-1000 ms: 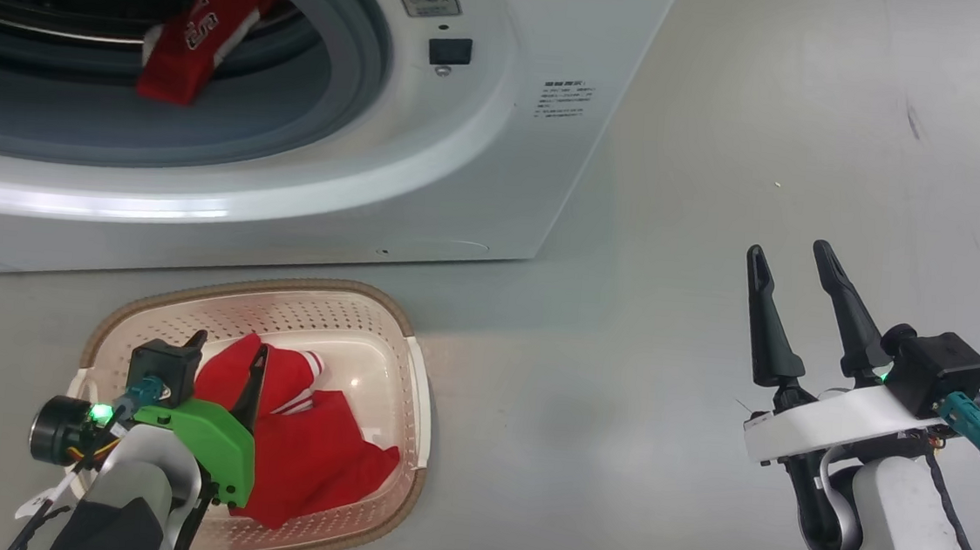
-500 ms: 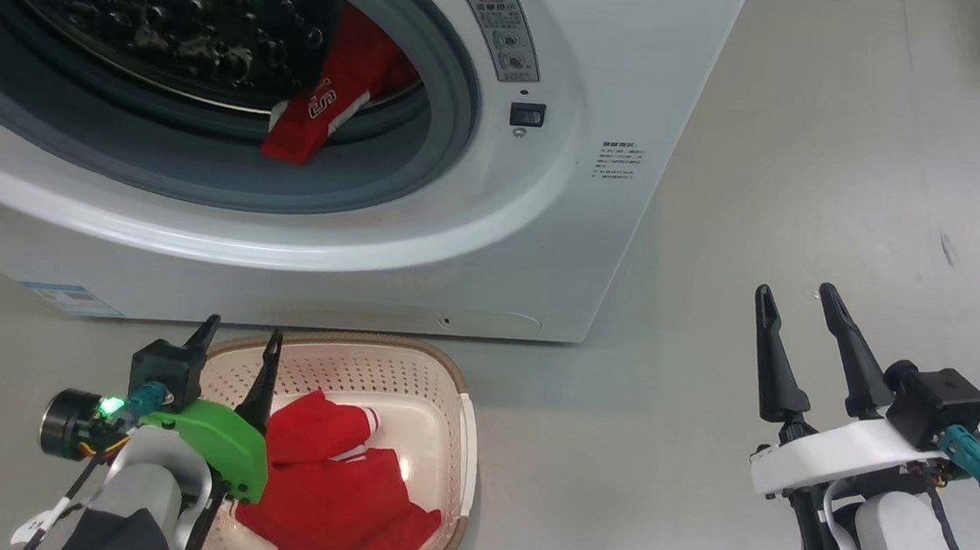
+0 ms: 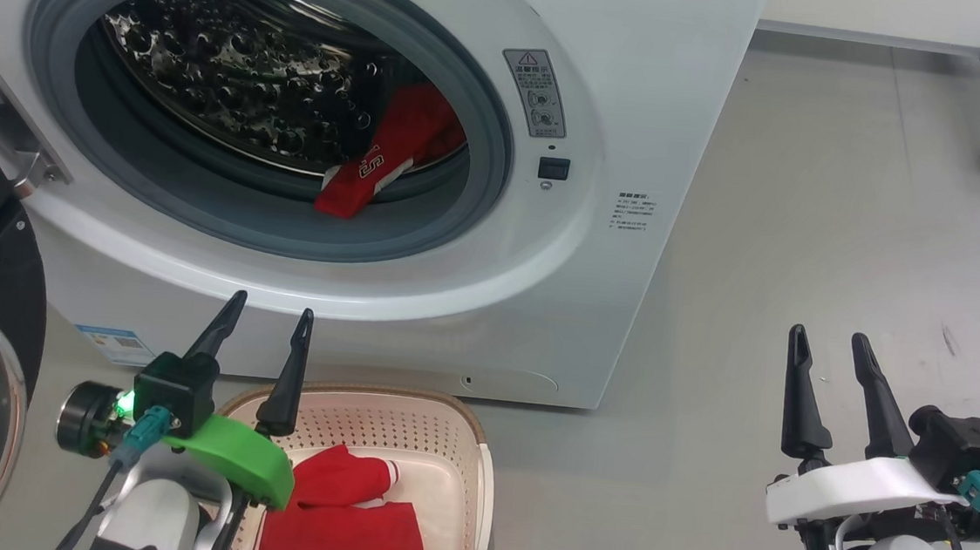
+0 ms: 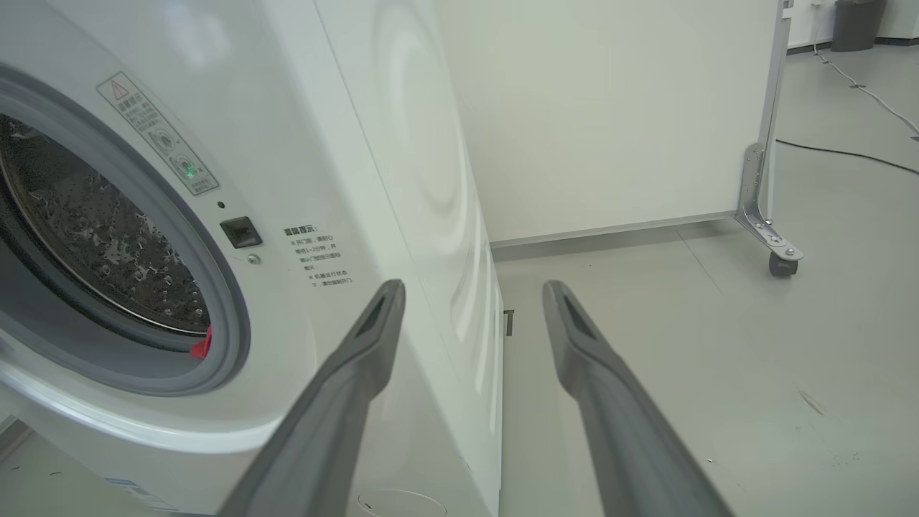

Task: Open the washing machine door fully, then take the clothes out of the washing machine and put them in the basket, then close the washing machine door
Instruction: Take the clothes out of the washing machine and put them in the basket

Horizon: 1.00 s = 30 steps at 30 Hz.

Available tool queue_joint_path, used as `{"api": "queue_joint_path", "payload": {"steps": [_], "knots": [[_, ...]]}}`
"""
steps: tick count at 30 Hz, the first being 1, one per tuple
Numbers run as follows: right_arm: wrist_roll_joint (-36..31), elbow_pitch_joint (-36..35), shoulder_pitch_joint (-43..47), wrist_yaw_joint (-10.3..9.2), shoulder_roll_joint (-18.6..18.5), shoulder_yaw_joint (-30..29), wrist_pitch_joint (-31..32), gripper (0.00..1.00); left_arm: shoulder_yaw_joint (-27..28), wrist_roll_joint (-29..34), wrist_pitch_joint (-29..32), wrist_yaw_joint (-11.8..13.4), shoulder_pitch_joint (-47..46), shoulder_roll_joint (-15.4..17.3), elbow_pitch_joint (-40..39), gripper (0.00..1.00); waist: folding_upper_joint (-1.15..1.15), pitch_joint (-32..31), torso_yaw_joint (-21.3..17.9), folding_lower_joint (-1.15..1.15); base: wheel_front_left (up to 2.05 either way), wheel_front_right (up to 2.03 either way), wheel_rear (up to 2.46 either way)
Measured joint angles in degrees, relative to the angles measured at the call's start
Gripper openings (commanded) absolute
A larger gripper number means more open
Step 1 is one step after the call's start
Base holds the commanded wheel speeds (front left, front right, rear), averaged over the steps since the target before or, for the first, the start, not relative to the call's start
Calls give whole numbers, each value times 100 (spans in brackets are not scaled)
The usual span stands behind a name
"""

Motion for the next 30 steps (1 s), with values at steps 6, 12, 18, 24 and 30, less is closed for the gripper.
{"api": "queue_joint_path", "payload": {"steps": [6, 12, 18, 24, 30], "knots": [[1, -25, 157, 0, 5, -15, 0, 100, -48, 98, 0, 87, 414, 0, -343, 100, 0, -191, 54, 0, 0, 0, 0], [0, -102, 196, 0, 18, 5, 0, 100, -45, 156, 0, 191, 803, -2, -665, 100, 0, -313, 42, 0, 0, 0, 0], [-9, -127, 350, 0, 20, 26, 0, 100, -68, 156, 0, 235, 993, -4, -1016, 100, 0, -359, 30, 0, 0, 0, 0], [-10, -189, 363, 0, 24, 58, 0, 100, -167, 201, 0, 260, 1211, -4, -1211, 100, 0, -348, 5, 0, 0, 0, 0], [-10, -234, 378, 0, 27, 65, 0, 100, -171, 209, 0, 292, 1276, -3, -1440, 100, 0, -319, -16, 0, 0, 0, 0]]}}
